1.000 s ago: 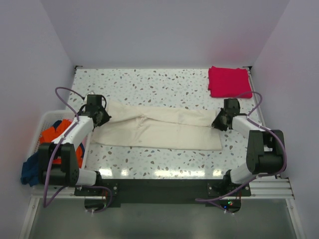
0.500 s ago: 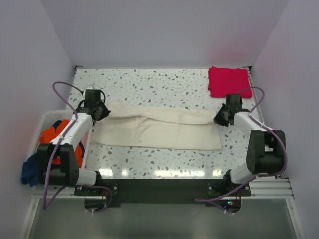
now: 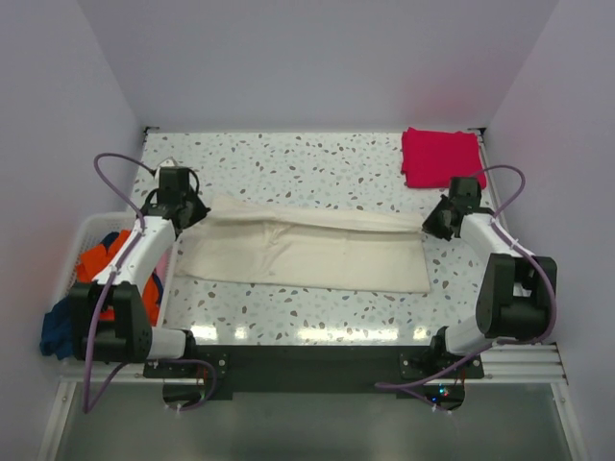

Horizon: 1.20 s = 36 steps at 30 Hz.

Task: Fold and stack the t-shirts
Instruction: Fold the tshirt

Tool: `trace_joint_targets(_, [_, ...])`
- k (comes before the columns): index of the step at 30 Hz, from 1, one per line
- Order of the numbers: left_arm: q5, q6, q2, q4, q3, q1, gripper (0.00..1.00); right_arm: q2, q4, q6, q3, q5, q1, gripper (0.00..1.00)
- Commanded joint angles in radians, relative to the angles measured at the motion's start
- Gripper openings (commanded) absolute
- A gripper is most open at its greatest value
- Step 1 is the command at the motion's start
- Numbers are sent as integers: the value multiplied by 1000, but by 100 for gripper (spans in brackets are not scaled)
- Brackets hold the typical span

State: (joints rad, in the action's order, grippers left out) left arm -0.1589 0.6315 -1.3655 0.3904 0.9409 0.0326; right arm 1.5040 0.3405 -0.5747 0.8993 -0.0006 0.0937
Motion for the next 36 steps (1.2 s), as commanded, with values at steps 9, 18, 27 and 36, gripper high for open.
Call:
trace_joint_targets(9, [1, 11, 109, 4, -91, -16, 0, -27, -20, 29, -46, 2, 20, 0])
trace_joint_targets(18, [21, 99, 114, -44, -246, -16, 0, -11, -41, 26, -72, -29, 24, 9])
trace_joint_targets(27, [35, 119, 85, -51, -246, -16, 6, -48, -41, 22, -106, -29, 29, 37])
trace_joint_targets(36, [67, 77, 198, -41, -212, -14, 47, -117, -20, 55, -44, -41, -1, 47])
